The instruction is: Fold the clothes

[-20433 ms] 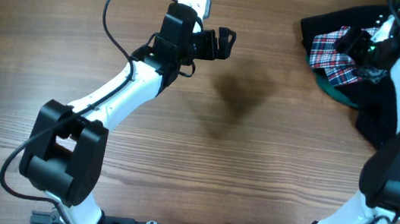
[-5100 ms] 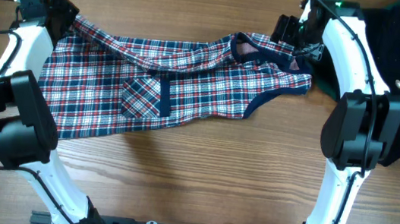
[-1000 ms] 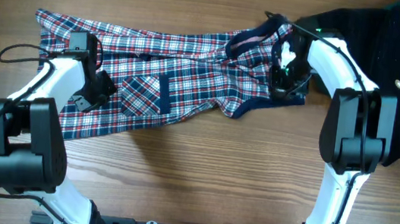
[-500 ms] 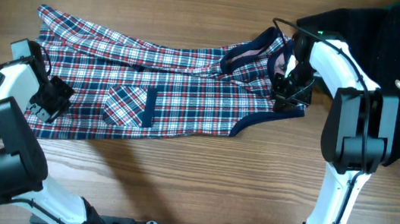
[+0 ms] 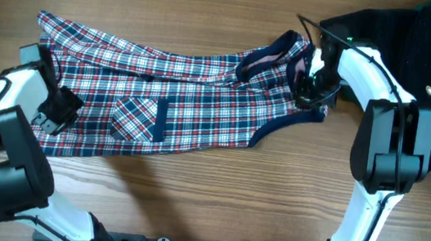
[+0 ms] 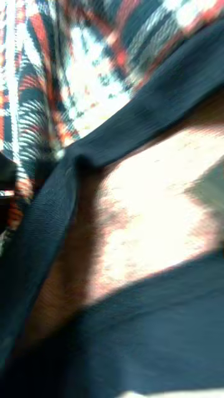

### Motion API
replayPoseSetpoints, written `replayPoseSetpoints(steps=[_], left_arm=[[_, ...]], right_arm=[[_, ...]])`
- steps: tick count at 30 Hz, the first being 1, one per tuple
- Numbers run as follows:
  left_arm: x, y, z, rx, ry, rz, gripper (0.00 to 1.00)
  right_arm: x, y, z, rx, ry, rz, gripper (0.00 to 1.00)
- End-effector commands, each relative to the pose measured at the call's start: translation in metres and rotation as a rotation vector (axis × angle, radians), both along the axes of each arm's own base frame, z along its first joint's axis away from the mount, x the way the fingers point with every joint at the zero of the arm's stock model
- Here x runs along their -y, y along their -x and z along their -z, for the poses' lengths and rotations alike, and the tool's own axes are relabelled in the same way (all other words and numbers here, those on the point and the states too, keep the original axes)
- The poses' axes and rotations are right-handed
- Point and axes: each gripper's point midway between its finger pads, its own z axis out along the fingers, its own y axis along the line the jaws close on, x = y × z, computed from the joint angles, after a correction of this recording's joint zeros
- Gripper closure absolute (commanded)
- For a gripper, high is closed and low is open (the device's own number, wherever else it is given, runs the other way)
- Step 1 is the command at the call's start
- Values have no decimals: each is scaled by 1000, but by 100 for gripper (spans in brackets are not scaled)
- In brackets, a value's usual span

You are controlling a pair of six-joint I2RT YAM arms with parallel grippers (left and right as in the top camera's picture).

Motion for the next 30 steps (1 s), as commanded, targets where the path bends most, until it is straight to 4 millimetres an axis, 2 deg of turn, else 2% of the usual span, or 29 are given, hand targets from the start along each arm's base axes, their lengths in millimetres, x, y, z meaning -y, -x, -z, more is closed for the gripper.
replayPoseSetpoints(steps=[1,2,3,5,7,9,11,12,13,15,18,21,23,26,27,29,30], left_arm=[[8,-16,-27,83,-82,84,96],[12,-21,-40,124,-96,101,96],[18,-27,-56,172,-113,130,96],[28,-34,-89,266,-144,176,96],[32,-33,-108,313,-158,184,95],[35,-23,-121,324,-161,185,95],[30,-19,-128,325,-203,180,96],[29,-19,-137,344,-240,183,96],[33,-23,-151,393,-268,197,96],[47,-28,-177,496,-287,232,96],[69,-20,-221,638,-335,287,93],[91,6,-247,709,-348,342,89],[97,23,-245,697,-314,318,89],[102,47,-232,623,-272,294,88],[102,53,-228,593,-267,299,88],[102,61,-222,561,-250,264,88],[103,67,-218,541,-231,239,87]], right_arm=[[12,-19,-42,180,44,-132,96],[12,-23,-56,221,48,-140,96],[12,-26,-78,281,50,-159,96],[13,-24,-110,344,53,-163,93],[13,-16,-123,349,54,-166,89],[14,0,-120,293,55,-178,89],[18,-6,-119,331,123,-205,88],[16,-13,-126,378,143,-227,86],[9,-22,-144,460,155,-238,86],[1,-26,-172,555,153,-247,83],[4,-5,-226,662,167,-235,79],[10,31,-268,723,171,-217,76],[13,48,-273,707,164,-199,76],[24,73,-250,637,185,-111,76],[25,86,-237,619,171,-65,76],[27,104,-223,636,146,-3,76],[26,122,-213,690,105,30,75]])
